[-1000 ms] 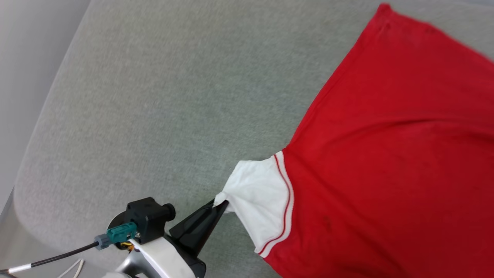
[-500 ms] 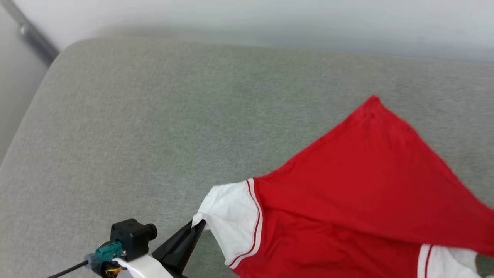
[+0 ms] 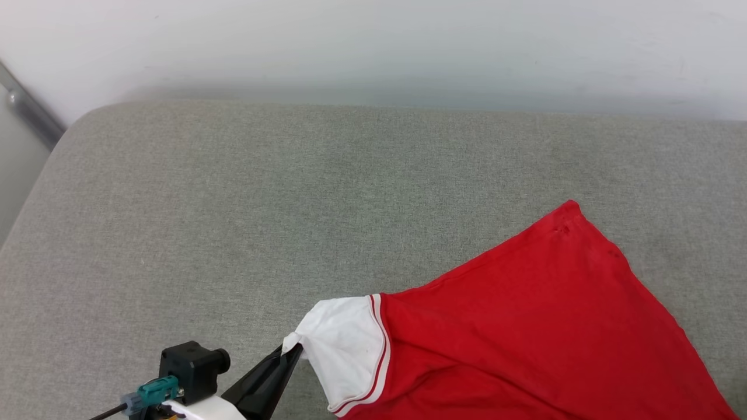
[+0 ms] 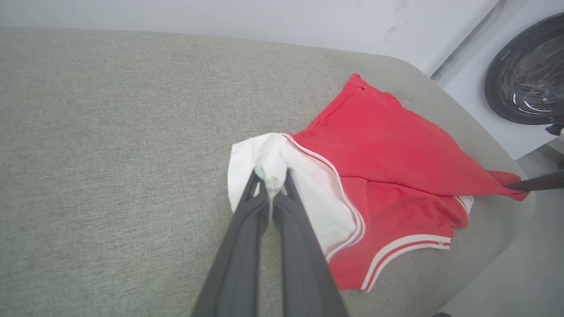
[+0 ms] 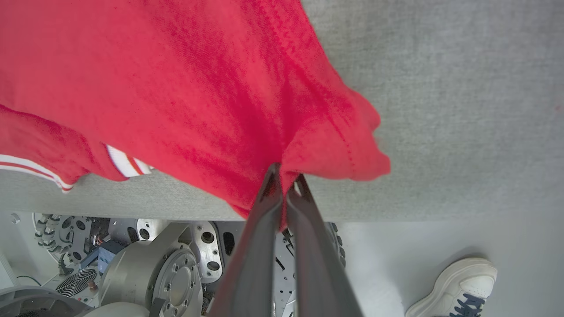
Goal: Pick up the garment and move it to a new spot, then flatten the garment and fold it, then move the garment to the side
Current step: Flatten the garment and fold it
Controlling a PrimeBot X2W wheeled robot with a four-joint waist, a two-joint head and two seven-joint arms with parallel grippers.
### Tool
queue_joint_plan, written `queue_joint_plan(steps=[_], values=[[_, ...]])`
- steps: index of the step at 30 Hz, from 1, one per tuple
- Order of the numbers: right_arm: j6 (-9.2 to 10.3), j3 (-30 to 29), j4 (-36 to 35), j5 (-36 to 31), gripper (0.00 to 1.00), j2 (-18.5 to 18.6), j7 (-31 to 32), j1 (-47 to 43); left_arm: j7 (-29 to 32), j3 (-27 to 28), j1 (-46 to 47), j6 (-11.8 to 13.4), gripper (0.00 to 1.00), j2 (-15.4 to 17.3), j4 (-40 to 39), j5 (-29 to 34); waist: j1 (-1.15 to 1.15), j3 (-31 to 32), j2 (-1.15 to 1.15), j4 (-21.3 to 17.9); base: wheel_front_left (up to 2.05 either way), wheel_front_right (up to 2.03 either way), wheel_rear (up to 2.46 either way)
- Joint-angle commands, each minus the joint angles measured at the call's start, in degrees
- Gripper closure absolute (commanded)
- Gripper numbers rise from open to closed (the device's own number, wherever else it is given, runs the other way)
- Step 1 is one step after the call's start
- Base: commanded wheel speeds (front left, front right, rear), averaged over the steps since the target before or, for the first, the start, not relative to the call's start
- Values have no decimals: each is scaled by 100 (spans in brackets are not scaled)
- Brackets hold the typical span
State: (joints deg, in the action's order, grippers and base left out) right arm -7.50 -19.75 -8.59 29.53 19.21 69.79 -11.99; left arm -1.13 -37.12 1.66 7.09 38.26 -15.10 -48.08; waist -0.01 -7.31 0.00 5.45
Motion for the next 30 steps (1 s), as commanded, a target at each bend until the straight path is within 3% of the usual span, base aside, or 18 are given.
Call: queue_joint_plan(steps=[1, 2, 10, 17, 30], values=[[2, 28, 16, 52, 35, -8, -28, 6, 18, -2, -16, 17, 100, 26, -29, 11, 1, 3, 0, 5, 0, 0, 0], [2, 58, 12, 87, 0, 29, -70, 47, 31, -13, -11, 16, 100, 34, -43, 20, 1, 7, 0, 12, 0, 0, 0], [2, 277, -411, 385, 0, 552, -106, 459, 232, -158, 121, -48, 100, 164, -216, 159, 1, -12, 0, 189, 0, 0, 0], [2, 708, -729, 493, 0, 889, 142, 1553, 238, -241, 261, -27, 100, 59, -490, 314, 1, -314, 0, 528, 0, 0, 0], [2, 1355, 404, -293, 0, 1095, 799, 3371, 325, -566, 820, -227, 100, -338, -734, 634, 1, -1218, 0, 1493, 0, 0, 0]])
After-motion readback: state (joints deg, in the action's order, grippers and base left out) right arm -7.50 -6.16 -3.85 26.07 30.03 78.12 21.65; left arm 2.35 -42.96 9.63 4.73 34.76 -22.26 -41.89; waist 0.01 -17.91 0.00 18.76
